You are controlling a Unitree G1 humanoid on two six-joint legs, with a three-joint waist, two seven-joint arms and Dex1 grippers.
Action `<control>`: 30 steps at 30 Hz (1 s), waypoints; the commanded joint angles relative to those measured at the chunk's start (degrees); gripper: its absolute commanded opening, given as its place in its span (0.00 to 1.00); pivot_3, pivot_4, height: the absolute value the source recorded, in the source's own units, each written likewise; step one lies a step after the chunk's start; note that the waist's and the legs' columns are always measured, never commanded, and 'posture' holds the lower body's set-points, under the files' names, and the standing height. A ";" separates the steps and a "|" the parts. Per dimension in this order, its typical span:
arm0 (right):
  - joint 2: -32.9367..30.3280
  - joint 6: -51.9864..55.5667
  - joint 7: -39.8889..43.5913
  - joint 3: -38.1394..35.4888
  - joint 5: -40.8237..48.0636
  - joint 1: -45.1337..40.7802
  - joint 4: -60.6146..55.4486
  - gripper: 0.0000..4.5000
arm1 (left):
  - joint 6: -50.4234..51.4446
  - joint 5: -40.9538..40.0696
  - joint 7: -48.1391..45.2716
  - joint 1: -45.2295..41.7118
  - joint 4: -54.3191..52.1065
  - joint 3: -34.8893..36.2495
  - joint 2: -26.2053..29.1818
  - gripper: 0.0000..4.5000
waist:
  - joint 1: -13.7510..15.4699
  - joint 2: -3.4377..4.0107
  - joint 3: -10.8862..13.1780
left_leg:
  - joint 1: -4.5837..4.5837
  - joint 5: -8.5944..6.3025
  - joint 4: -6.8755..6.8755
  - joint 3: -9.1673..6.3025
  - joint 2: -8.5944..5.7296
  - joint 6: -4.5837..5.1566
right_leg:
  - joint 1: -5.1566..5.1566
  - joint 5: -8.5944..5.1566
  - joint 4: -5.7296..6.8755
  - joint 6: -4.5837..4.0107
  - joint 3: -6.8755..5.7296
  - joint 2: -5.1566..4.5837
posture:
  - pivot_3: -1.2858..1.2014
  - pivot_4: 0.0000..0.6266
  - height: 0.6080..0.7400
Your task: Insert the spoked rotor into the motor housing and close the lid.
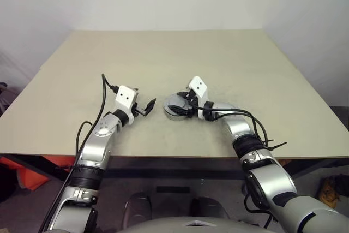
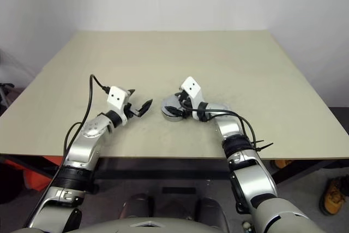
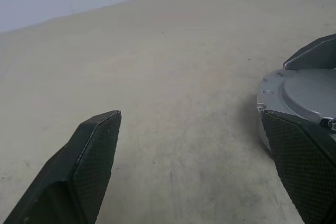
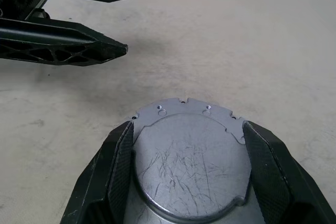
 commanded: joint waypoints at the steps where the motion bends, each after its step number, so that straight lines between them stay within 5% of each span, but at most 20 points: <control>1: -0.40 0.65 1.69 -0.34 0.91 -0.51 -0.97 0.70 | -0.19 -0.32 0.13 -0.17 -2.67 0.73 0.22 1.00 | 0.00 0.00 0.00 | 0.00 0.00 0.00 0.00 0.00 0.00 | 0.00 0.00 0.00 0.00 0.00 0.00 | 0.52 0.00 1.00; 30: -0.65 -0.10 3.21 -0.99 1.65 -0.31 -2.28 0.70 | 2.72 -3.24 -5.32 1.15 -5.50 0.34 0.80 1.00 | 0.00 0.00 0.00 | -0.02 0.00 0.00 0.00 0.00 0.01 | -0.01 0.00 -0.01 0.00 0.00 0.00 | 0.52 0.00 1.00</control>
